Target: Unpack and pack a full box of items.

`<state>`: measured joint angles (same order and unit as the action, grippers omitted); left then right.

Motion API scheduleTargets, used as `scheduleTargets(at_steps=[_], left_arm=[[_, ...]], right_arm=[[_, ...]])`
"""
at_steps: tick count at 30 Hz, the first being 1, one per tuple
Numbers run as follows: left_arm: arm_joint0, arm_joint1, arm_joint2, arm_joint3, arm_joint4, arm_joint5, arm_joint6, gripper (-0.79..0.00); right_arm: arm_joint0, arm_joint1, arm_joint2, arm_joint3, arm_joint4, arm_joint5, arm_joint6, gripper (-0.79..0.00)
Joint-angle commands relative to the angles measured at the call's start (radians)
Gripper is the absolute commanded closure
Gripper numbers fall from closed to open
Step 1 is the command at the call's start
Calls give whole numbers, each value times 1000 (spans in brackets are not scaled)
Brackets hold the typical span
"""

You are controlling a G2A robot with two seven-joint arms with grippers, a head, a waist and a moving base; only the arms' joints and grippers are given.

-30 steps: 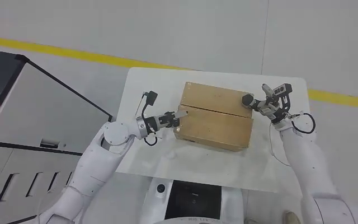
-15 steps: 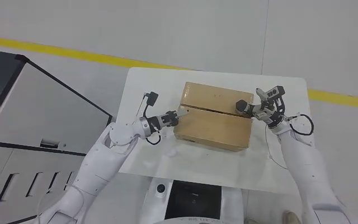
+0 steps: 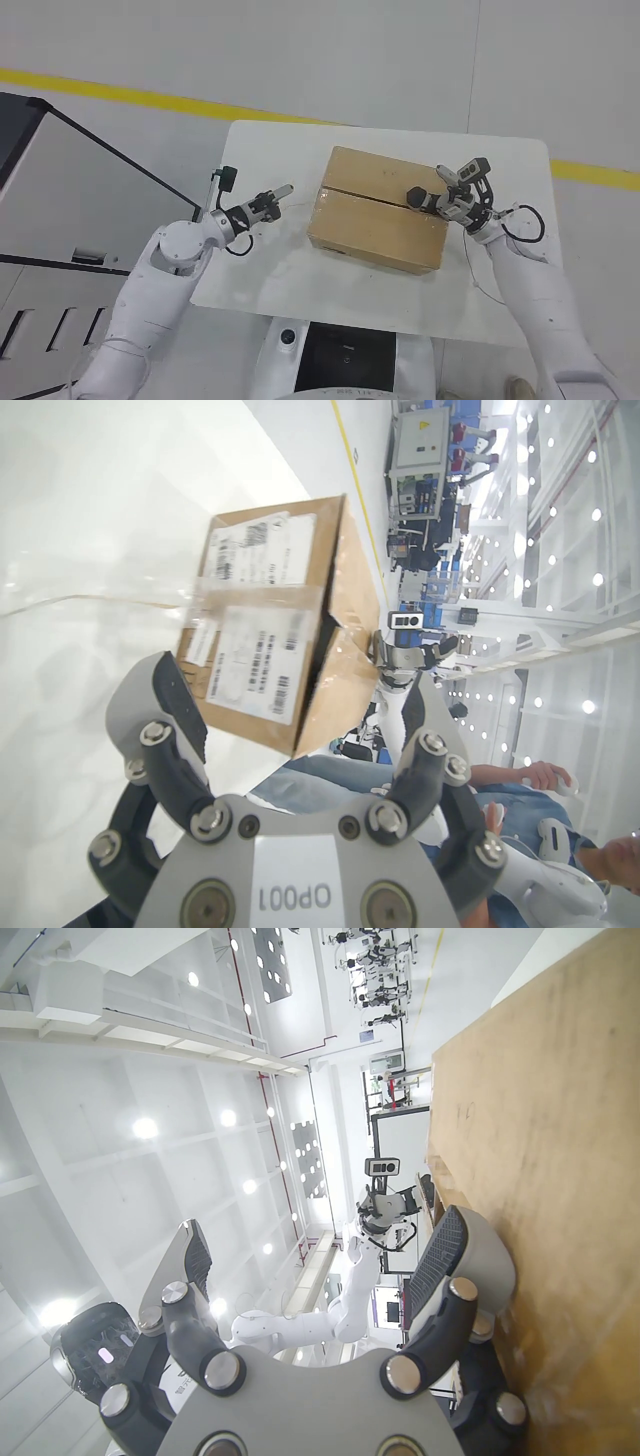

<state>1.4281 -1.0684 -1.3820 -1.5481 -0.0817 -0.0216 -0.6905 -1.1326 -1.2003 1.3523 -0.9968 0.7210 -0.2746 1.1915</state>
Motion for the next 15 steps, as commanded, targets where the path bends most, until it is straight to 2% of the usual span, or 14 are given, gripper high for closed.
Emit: scheduleTargets(at_steps=[1, 6, 15], left_arm=[[14, 6, -26, 21, 5, -6, -17, -785], [28, 5, -9, 8, 3, -18, -31, -785], [71, 0, 53, -77, -23, -14, -80, -785]], right_arm=[[7, 1, 0, 10, -1, 2, 5, -785], [11, 2, 1, 22, -3, -5, 6, -785], [3, 12, 21, 1, -16, 2, 18, -785]])
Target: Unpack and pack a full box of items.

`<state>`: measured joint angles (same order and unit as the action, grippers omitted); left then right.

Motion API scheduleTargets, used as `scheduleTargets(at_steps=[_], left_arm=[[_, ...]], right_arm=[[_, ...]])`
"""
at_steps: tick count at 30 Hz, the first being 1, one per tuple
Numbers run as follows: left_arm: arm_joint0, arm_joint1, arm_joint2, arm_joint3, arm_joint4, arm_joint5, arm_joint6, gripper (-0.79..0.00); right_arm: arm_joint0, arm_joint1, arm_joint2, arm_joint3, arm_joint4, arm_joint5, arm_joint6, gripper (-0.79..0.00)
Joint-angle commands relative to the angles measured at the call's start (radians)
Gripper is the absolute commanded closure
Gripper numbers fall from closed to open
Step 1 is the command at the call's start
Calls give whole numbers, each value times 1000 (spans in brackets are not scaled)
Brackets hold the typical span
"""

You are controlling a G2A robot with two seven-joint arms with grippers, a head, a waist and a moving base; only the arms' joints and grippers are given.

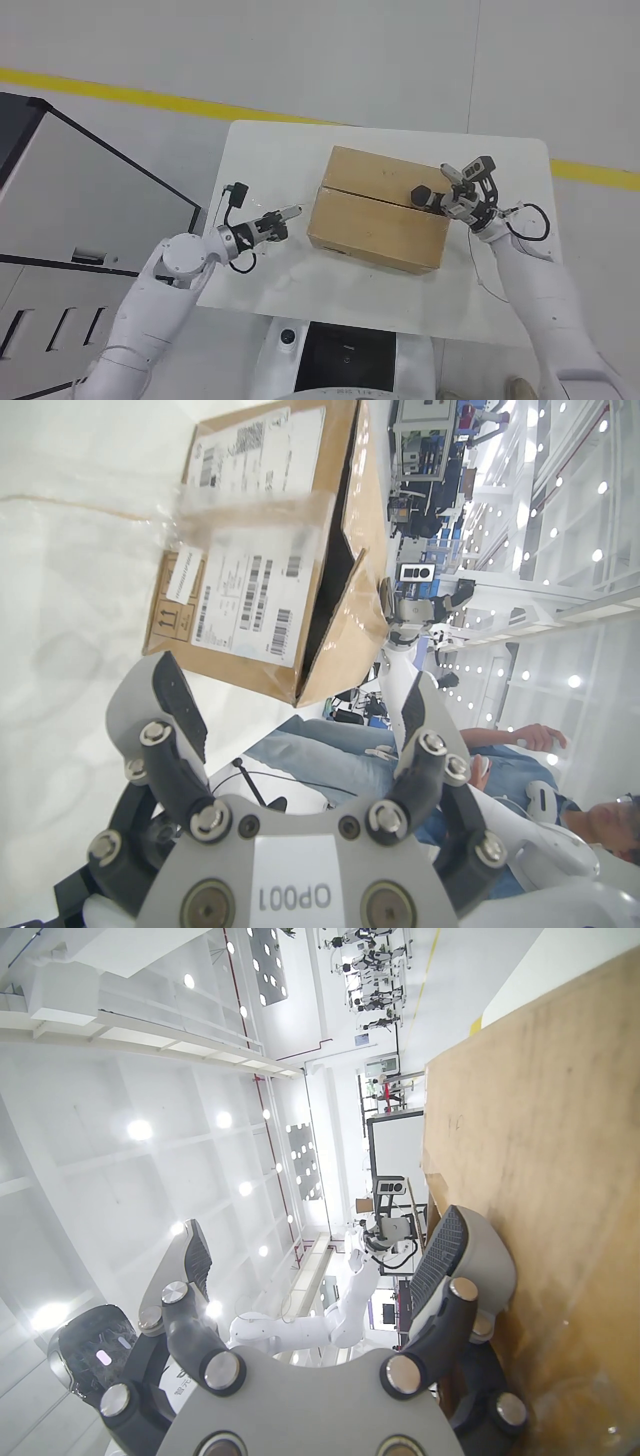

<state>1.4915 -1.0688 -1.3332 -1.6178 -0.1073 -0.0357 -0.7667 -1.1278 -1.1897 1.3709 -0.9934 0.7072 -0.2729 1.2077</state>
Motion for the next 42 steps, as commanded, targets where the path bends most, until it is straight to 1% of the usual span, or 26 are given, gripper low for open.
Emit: scheduleTargets(at_steps=[1, 6, 13, 17, 21, 26, 34, 38, 42], left_arm=[[14, 1, 10, -16, 7, 0, -6, -785], [32, 2, 12, -29, 11, 2, 5, -785], [24, 3, -9, -24, 2, -8, 45, -785], [18, 0, -6, -42, -35, -17, 52, -785], [14, -4, 27, -63, -38, -21, 53, -785], [8, -11, 73, -58, -32, -19, 65, -785], [-21, -13, 89, -30, -35, -39, 40, -785], [-27, -15, 95, -41, -81, -26, 24, -785], [-30, -18, 113, -78, -90, -9, 20, -785]], right_arm=[[-2, 2, 4, -5, -4, 5, 3, -785], [-14, 5, 5, -22, -7, 11, 1, -785], [-20, 8, 6, -34, -8, 17, -1, -785], [-18, 9, 6, -34, -6, 21, 1, -785], [-19, 13, 12, -35, -7, 21, 8, -785], [-27, 21, 33, -50, -9, 26, 17, -785], [-47, 29, 49, -85, -17, 37, 16, -785], [-49, 31, 52, -91, -13, 38, 14, -785], [-39, 40, 79, -91, -17, 42, 20, -785]])
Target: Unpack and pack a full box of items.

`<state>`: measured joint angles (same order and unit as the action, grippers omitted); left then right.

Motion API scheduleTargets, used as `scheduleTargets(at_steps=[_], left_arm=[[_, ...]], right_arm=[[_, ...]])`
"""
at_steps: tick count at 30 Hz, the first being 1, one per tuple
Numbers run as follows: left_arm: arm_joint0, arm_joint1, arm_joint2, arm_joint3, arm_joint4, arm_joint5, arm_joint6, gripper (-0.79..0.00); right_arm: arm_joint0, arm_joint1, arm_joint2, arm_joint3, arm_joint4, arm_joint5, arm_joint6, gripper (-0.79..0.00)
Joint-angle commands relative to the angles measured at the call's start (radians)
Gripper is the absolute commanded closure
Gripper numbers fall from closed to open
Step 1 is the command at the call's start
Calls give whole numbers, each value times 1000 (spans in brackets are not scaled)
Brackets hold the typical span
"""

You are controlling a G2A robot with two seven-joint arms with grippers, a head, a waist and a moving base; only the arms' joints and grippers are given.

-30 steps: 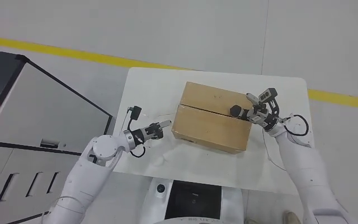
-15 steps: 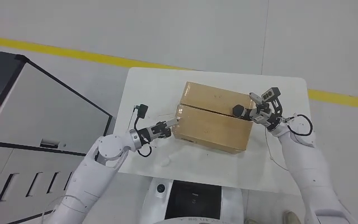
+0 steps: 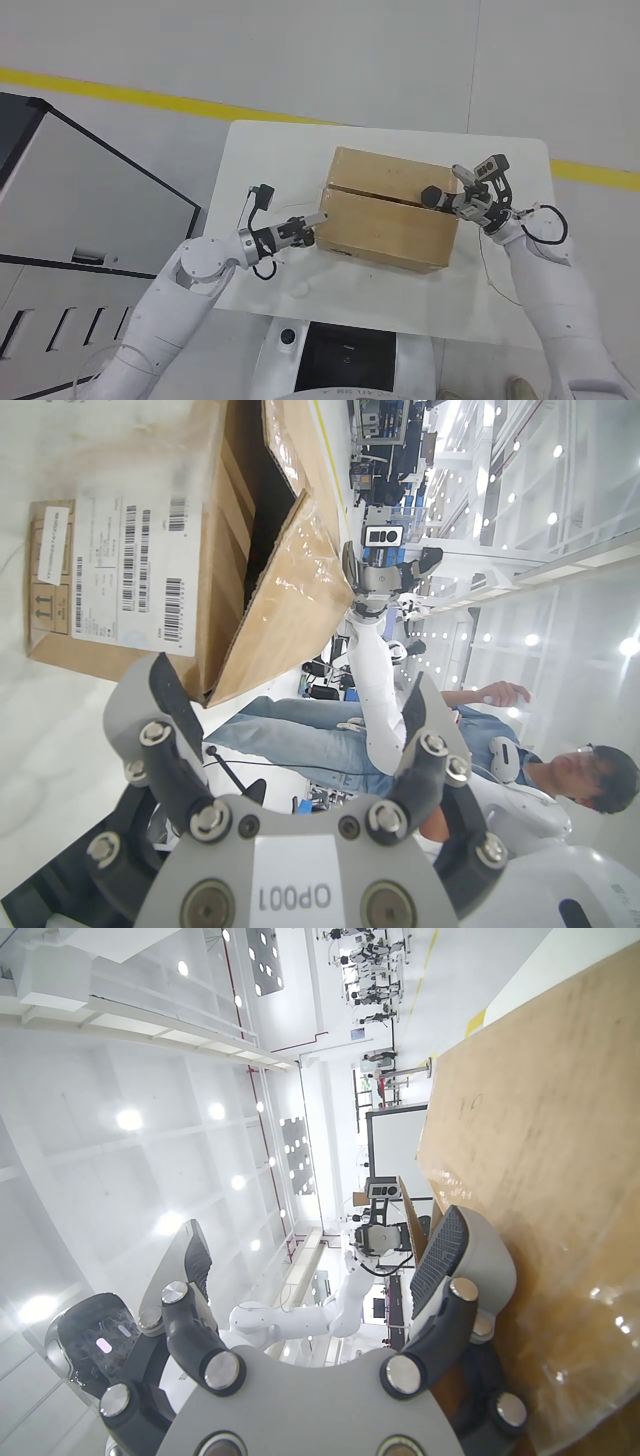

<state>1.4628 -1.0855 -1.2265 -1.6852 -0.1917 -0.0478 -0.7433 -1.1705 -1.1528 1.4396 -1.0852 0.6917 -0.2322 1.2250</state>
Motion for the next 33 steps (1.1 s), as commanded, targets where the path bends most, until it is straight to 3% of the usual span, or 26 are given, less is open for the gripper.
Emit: scheduleTargets(at_steps=[1, 12, 17, 25, 33], left_arm=[[-3, -1, 11, -17, -2, 4, -6, -785], [0, -2, 64, -37, 28, -13, -55, -785], [-7, -1, 70, -39, 56, -18, -47, -785], [5, 13, -42, -4, 44, 2, 12, -785], [84, 34, -189, -6, 9, 40, 26, -785]], right_arm=[[7, 6, 19, 1, -2, 4, 7, -785], [3, 46, 175, -63, 26, 36, 39, -785], [-44, 49, 161, -141, 26, 78, 62, -785], [-72, 38, 39, -199, -73, 74, 24, -785], [-17, 32, -43, -149, -210, 48, -52, -785]])
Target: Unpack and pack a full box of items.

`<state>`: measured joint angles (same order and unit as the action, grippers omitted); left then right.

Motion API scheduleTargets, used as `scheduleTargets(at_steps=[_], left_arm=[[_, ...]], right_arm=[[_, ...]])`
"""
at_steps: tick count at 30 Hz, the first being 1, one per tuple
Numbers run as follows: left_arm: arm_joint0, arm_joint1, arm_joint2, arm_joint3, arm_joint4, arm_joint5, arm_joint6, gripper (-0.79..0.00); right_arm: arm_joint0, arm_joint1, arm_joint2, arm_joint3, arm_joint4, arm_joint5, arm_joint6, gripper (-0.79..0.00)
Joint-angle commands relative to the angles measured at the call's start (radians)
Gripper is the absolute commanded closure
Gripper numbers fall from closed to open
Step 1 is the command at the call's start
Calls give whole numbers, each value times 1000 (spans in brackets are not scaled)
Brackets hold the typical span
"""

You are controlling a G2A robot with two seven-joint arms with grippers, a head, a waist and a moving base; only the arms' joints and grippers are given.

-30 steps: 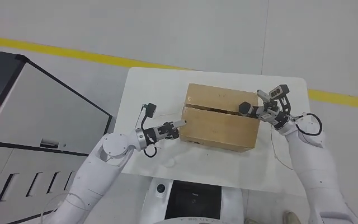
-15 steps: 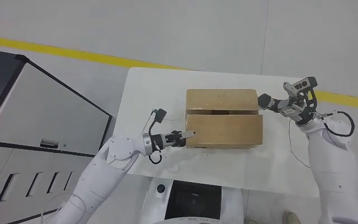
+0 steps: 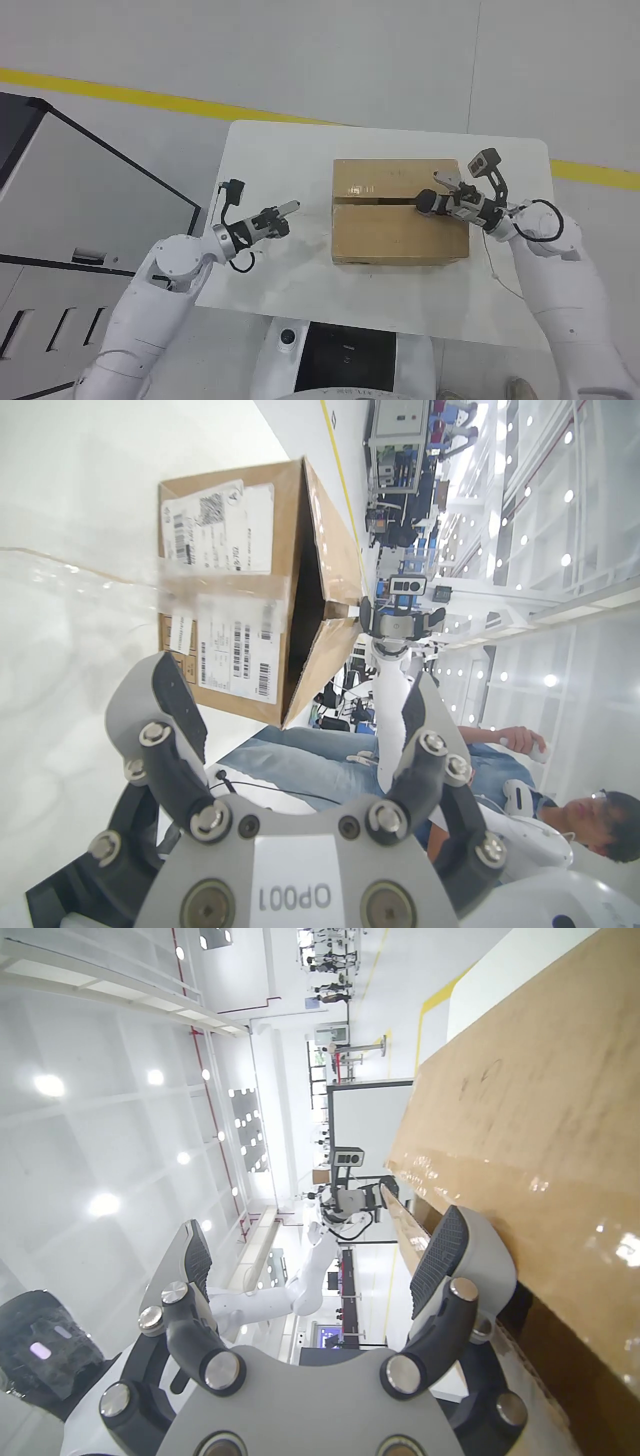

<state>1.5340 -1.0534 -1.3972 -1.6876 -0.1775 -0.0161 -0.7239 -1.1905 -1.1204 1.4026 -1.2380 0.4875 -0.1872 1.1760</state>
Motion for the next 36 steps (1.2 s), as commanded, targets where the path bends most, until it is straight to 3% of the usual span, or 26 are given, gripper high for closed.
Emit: scheduleTargets(at_steps=[1, 9, 16, 36], left_arm=[[22, 3, -30, -11, -17, 16, 12, -785], [36, 5, -65, -44, -64, 46, 26, -785], [34, 19, -90, -30, -1, 139, -63, -785], [33, 18, -87, -34, -7, 138, -61, -785]], right_arm=[[7, 0, -10, 12, -15, 7, -8, -785], [37, 1, -36, 45, -42, 41, -26, -785], [53, 0, -70, 53, -85, 55, -39, -785], [53, 0, -70, 53, -85, 55, -39, -785]])
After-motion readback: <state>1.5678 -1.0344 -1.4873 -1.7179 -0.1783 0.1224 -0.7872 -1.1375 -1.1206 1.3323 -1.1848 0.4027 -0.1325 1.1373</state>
